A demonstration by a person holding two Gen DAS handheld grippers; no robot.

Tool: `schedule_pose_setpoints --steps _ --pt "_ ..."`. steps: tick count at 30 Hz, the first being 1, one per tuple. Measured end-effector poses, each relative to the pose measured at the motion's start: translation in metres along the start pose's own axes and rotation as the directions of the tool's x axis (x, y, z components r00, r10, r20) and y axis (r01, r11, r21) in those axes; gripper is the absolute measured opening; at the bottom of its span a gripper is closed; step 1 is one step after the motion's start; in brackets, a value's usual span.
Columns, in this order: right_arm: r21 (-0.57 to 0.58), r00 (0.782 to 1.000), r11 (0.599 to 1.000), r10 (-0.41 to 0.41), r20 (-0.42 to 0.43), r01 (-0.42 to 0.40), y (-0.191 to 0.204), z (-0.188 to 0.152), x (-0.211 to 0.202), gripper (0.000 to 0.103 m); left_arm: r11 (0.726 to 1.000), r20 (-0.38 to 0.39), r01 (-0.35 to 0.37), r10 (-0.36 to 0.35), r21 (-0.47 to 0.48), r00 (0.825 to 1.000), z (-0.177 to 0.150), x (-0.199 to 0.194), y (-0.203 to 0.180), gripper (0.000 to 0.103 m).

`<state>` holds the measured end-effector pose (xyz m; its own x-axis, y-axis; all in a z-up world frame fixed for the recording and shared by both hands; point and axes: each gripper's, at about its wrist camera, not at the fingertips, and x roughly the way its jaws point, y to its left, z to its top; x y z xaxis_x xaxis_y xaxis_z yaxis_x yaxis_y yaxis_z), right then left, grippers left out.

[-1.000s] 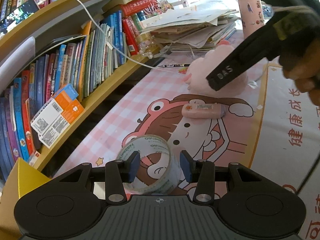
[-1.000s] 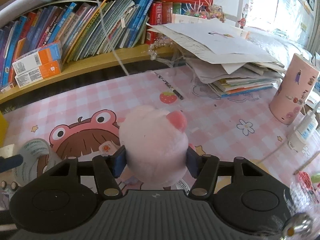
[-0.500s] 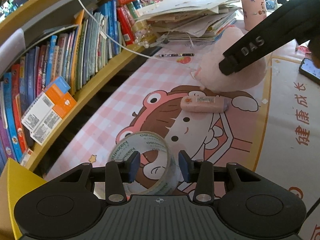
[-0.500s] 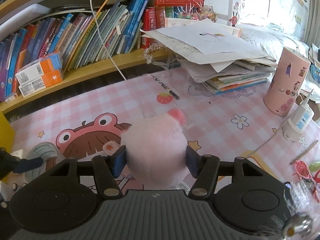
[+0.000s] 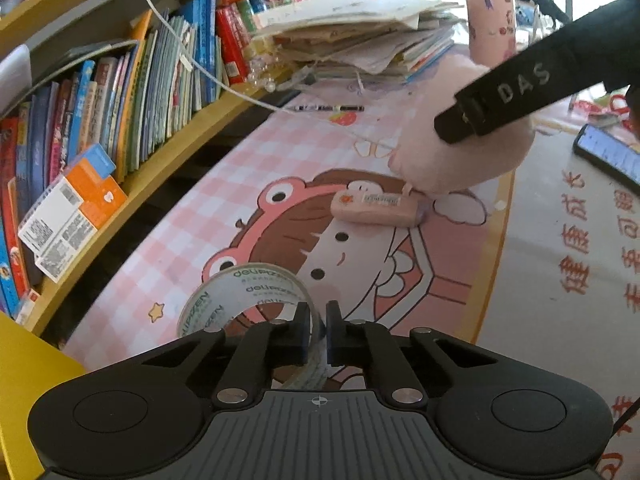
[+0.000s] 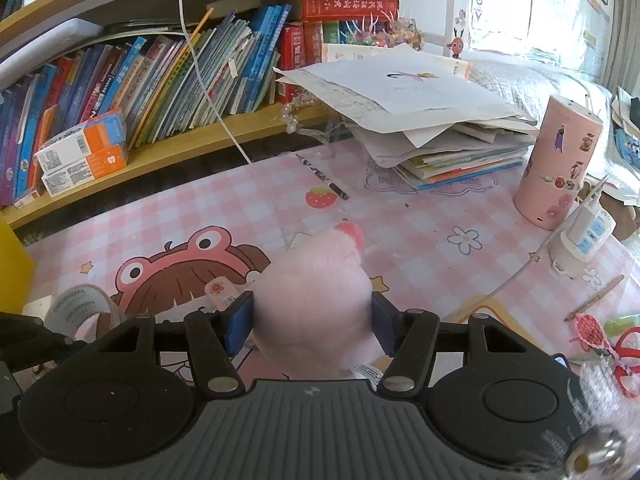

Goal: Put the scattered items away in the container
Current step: 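Lift the tape roll with the left tool while the right tool carries the plush toward the box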

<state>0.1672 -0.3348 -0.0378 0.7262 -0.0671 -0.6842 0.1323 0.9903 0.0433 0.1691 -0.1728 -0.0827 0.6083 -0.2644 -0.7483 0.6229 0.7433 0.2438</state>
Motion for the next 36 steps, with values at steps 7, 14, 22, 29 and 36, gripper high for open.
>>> schedule_pose_setpoints --steps 7,14,22,29,36 --pt "-0.007 1.000 1.000 0.011 0.019 -0.011 0.003 -0.001 -0.018 0.057 0.997 0.088 0.034 -0.028 -0.066 0.996 0.009 -0.036 0.002 0.006" --pt "-0.028 0.999 0.999 0.019 0.041 -0.018 0.010 -0.004 -0.044 0.057 0.993 0.166 0.059 -0.042 -0.098 0.985 0.012 -0.079 0.004 0.006" --pt "-0.054 0.998 0.998 0.041 0.043 -0.039 0.023 -0.016 -0.077 0.057 0.991 0.228 0.051 -0.022 -0.125 0.973 -0.002 -0.125 0.004 0.006" --pt "-0.066 0.996 0.995 0.075 0.046 -0.072 0.033 -0.028 -0.103 0.057 0.988 0.255 0.036 0.004 -0.153 0.967 -0.024 -0.161 0.007 0.006" --pt "-0.086 0.989 0.986 0.146 0.034 -0.143 0.051 -0.043 -0.128 0.057 0.973 0.239 -0.006 0.063 -0.232 0.969 -0.057 -0.189 0.012 0.006"
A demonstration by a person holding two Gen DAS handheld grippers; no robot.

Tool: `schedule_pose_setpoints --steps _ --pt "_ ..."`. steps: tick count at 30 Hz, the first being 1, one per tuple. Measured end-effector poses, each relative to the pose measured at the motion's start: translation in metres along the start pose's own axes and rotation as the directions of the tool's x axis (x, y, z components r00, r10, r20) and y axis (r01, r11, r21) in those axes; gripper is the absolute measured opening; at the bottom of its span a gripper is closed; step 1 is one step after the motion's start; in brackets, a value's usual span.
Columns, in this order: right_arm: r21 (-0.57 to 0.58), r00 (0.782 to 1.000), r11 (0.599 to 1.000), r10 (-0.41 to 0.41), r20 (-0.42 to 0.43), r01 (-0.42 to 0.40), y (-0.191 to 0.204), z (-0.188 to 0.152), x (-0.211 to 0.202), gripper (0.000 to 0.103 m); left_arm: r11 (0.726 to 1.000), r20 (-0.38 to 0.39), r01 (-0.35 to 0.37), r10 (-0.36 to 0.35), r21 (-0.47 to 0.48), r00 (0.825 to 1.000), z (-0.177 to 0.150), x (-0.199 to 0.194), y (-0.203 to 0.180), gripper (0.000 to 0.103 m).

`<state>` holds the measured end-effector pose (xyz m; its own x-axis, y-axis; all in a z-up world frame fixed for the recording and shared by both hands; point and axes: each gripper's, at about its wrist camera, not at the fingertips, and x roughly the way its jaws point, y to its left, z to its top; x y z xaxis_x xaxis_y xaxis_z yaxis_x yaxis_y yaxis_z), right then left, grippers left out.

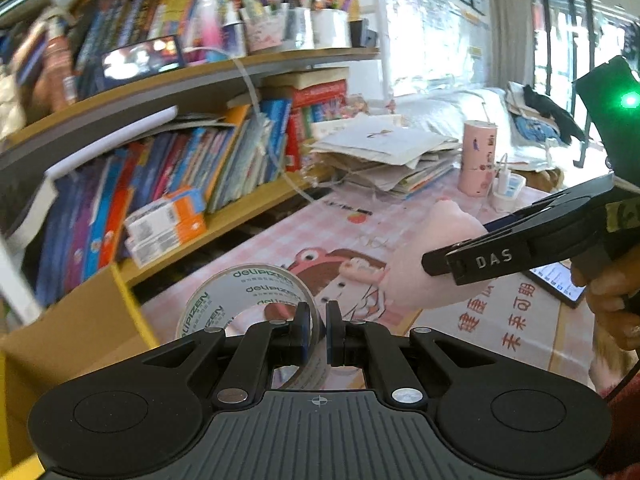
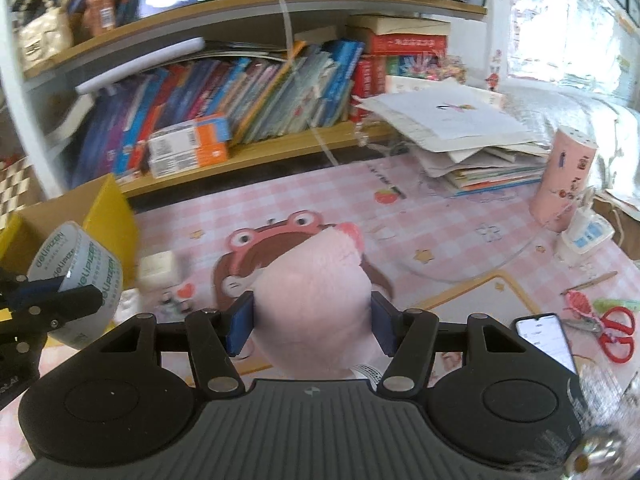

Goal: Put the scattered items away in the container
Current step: 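Lift the tape roll with the left tool while the right tool carries the plush toward the box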

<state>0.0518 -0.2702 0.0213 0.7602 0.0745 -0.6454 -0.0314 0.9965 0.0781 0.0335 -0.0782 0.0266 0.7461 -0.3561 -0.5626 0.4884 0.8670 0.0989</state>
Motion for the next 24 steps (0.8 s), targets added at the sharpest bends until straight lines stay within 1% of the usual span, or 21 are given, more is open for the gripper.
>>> schedule_pose_setpoints --steps 4,12,17,24 --pt "-0.034 0.999 0.999 0.043 0.001 -0.042 0.018 -0.006 -0.007 0.057 0.998 -0.007 -0.049 0.049 -0.027 0.999 -0.013 -0.018 0.006 0.006" --pt "-0.097 0.991 0.986 0.130 -0.030 -0.133 0.047 -0.014 -0.014 0.057 0.989 -0.034 -0.129 0.126 -0.077 0.991 -0.032 -0.041 0.015 0.007" --pt "-0.139 0.986 0.976 0.165 -0.034 -0.169 0.060 -0.014 -0.017 0.057 0.978 -0.049 -0.179 0.174 -0.104 0.983 -0.042 -0.055 0.020 0.007" --pt "-0.181 0.980 0.963 0.196 -0.032 -0.198 0.073 -0.011 -0.020 0.057 0.963 -0.036 -0.237 0.234 -0.131 0.971 -0.045 -0.069 0.032 0.007"
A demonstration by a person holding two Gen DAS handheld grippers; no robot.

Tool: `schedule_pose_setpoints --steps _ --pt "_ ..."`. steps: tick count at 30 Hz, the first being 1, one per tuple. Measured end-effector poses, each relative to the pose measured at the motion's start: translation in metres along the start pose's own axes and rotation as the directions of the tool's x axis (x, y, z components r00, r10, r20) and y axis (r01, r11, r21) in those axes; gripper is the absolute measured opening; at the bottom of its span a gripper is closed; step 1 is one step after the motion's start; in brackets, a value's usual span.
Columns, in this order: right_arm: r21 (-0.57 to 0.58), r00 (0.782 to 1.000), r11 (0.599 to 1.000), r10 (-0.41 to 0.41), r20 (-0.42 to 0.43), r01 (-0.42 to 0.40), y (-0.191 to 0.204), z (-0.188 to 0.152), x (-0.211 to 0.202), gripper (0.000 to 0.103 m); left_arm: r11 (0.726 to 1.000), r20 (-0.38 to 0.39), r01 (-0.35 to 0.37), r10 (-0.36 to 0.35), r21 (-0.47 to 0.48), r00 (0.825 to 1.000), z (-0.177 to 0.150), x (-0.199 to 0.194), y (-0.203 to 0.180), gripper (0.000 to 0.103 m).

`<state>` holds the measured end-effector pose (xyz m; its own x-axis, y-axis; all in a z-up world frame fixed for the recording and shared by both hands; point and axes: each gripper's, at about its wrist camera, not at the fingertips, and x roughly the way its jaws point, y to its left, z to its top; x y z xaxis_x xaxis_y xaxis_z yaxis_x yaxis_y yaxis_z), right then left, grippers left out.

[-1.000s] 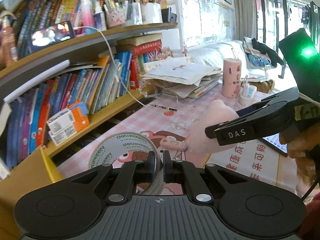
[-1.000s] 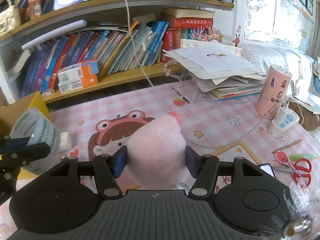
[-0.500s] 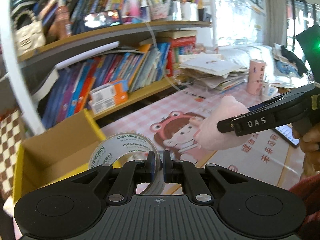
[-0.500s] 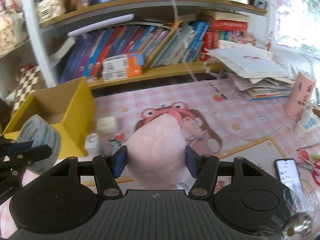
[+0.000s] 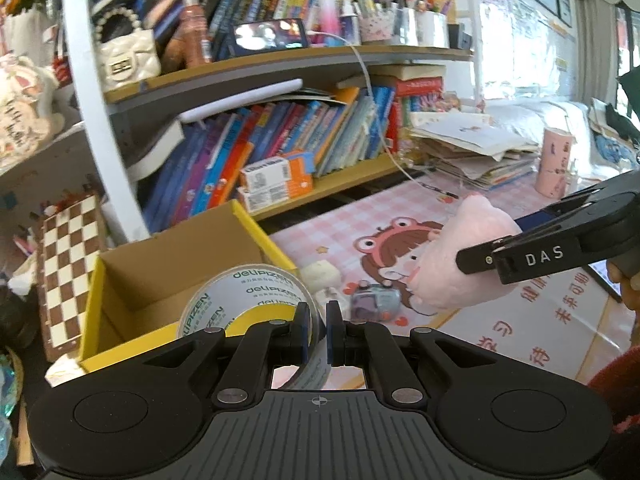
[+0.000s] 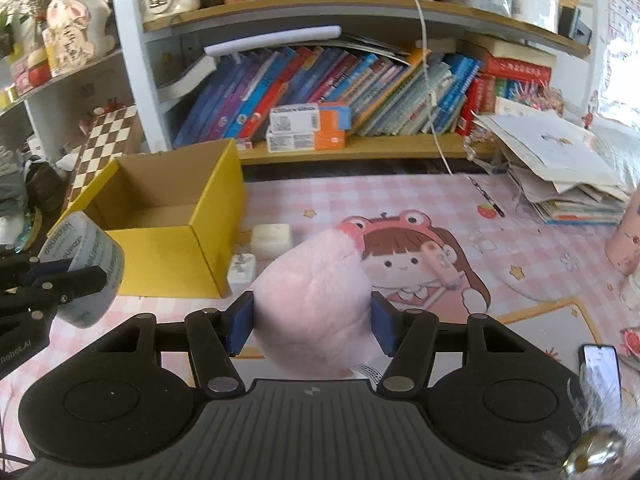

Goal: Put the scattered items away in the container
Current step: 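Lift the tape roll with the left tool while the right tool carries the plush toward the box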

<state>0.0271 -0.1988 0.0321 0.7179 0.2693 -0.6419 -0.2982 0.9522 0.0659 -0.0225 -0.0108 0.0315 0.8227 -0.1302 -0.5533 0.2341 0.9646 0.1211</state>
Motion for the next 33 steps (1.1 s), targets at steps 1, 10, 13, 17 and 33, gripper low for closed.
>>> schedule_pose_setpoints --steps 1,10,13,17,33 --pt "-0.008 1.000 1.000 0.005 0.004 -0.005 0.002 0.002 0.000 0.057 1.000 0.003 -0.007 0.007 -0.006 1.000 0.000 -0.001 0.002 0.007" --pt "-0.073 0.999 0.997 0.038 0.037 -0.035 0.027 0.019 0.000 0.057 0.998 0.031 -0.048 0.049 -0.038 0.998 -0.001 -0.011 0.020 0.007" --pt "-0.084 0.998 0.996 0.041 0.042 -0.038 0.035 0.020 -0.001 0.057 0.999 0.029 -0.038 0.038 -0.032 0.999 -0.001 -0.012 0.025 0.007" --pt "-0.089 0.998 0.995 0.044 0.033 -0.041 0.044 0.017 -0.001 0.057 0.999 0.027 -0.030 0.031 -0.024 0.999 -0.004 -0.012 0.029 0.007" --pt "-0.087 0.999 0.996 0.030 0.012 -0.029 0.047 0.023 0.007 0.057 0.999 0.029 -0.025 0.026 -0.036 0.999 -0.002 -0.004 0.047 0.007"
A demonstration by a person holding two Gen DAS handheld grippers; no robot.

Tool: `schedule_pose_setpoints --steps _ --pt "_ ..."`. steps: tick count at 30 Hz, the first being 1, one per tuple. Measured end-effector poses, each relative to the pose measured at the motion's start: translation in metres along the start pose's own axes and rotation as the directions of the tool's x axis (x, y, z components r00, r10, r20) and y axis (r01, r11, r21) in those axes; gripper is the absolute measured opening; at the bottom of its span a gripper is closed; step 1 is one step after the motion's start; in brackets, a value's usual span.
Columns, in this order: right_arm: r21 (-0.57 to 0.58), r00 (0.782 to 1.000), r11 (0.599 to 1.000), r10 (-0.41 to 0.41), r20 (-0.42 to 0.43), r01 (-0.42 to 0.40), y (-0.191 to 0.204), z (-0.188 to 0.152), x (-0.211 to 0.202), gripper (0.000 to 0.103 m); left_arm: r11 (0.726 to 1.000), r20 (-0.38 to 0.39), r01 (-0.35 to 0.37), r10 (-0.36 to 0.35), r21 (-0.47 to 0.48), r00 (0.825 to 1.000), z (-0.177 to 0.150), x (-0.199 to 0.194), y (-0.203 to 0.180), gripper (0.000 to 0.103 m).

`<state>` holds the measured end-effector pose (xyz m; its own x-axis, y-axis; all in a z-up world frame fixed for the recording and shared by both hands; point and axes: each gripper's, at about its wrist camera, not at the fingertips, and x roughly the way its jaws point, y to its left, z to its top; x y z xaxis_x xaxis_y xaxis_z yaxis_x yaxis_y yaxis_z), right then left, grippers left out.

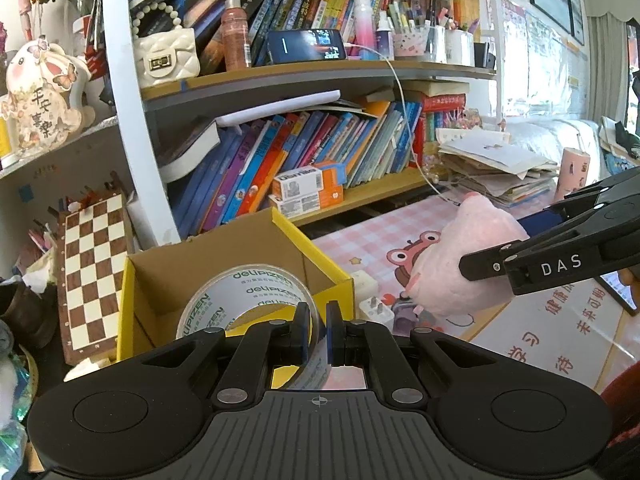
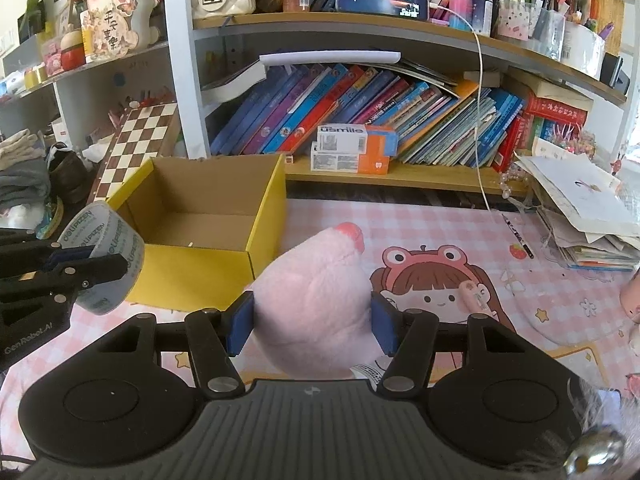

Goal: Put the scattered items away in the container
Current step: 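Lift the tape roll with the left tool while the right tool carries the plush toward the box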

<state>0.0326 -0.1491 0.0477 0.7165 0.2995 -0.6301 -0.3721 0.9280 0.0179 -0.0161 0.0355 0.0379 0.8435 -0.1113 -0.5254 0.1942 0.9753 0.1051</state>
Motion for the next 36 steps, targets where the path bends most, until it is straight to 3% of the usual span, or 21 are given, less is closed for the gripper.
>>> schedule_pose_setpoints --steps 18,36 --pt "-0.031 0.998 0.998 0.061 -0.006 -0.061 0.002 0.012 0.018 0.057 0.999 -0.005 -0.028 0.028 0.016 1.000 0.009 0.009 0.013 0.007" --pt "-0.096 0.989 0.985 0.145 0.042 -0.140 0.016 0.061 0.043 0.057 0.995 0.040 -0.099 0.098 0.020 0.994 0.036 0.030 0.046 0.007"
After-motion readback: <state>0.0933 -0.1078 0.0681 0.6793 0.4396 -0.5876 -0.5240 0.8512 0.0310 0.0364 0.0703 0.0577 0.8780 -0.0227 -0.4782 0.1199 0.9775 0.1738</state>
